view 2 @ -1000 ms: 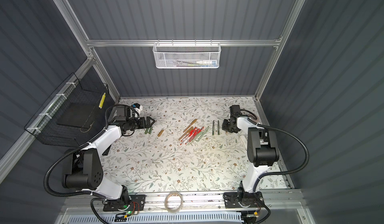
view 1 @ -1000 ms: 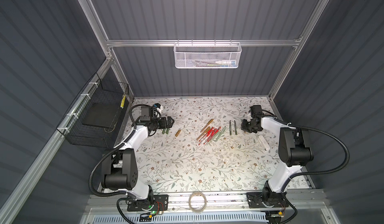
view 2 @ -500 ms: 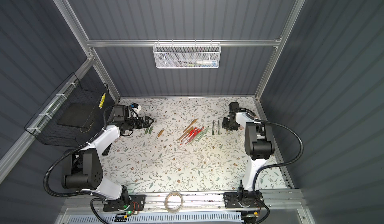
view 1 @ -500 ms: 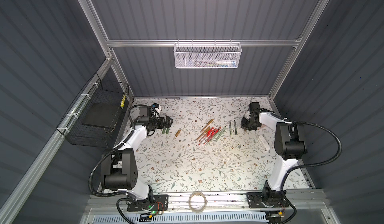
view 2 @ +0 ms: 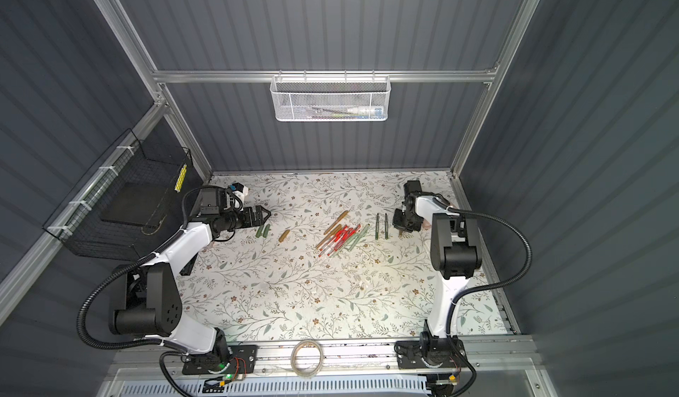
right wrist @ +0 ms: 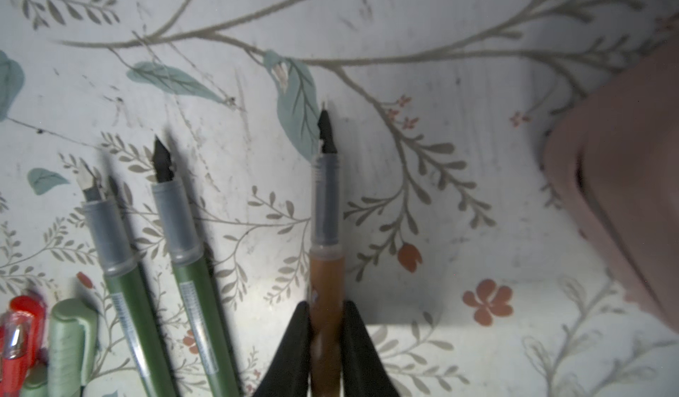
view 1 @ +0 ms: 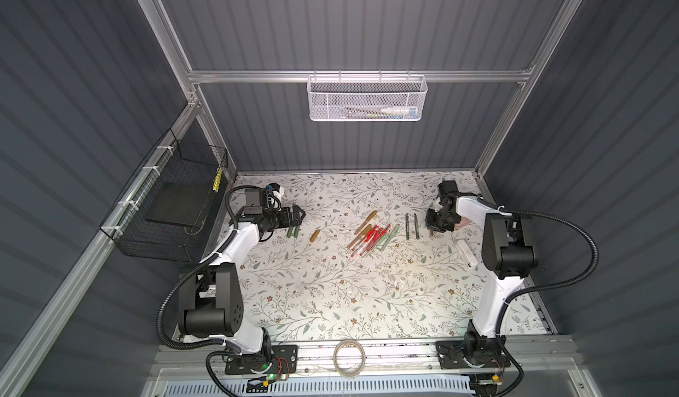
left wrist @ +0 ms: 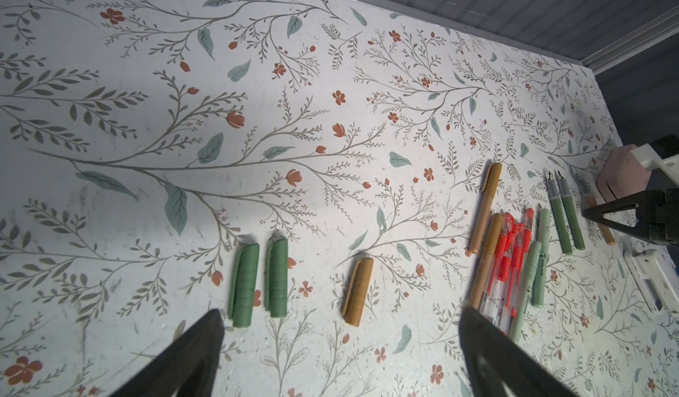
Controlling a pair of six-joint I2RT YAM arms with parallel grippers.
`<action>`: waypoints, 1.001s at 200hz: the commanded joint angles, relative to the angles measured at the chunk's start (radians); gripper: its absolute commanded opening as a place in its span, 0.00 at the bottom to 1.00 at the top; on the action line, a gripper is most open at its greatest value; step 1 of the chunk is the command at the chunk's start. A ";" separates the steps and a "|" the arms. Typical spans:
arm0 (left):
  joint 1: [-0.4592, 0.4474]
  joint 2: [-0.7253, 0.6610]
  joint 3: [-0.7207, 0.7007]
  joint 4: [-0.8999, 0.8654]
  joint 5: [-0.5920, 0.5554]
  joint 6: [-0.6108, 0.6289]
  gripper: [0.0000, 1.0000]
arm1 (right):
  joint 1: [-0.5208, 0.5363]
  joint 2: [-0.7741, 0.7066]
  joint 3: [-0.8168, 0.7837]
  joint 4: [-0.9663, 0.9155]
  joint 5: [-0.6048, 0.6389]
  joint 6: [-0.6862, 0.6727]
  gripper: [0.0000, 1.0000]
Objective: Remove pen caps from pens
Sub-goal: Place the pen at the middle-right of the table.
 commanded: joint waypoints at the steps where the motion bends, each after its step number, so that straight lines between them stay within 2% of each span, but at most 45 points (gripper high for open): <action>1: 0.009 -0.026 -0.013 0.007 0.018 -0.009 1.00 | -0.002 0.008 0.016 -0.044 0.021 -0.013 0.22; 64: 0.015 -0.034 -0.013 0.010 0.024 -0.014 1.00 | 0.001 -0.009 0.011 -0.050 0.022 -0.009 0.25; 90: 0.015 -0.025 0.022 -0.012 0.034 -0.012 1.00 | 0.001 -0.066 -0.003 -0.024 -0.034 -0.008 0.27; 133: 0.006 0.011 0.117 -0.076 0.050 0.007 0.97 | 0.000 -0.171 0.005 -0.053 -0.058 -0.002 0.31; 152: -0.037 0.045 0.194 -0.144 0.020 0.074 0.97 | 0.000 -0.257 -0.029 -0.055 -0.056 0.003 0.33; 174: -0.133 0.097 0.304 -0.233 -0.057 0.176 0.97 | 0.001 -0.378 -0.094 -0.053 -0.060 0.010 0.36; 200: -0.225 0.154 0.395 -0.238 -0.091 0.227 0.96 | 0.000 -0.555 -0.194 -0.034 -0.046 0.008 0.41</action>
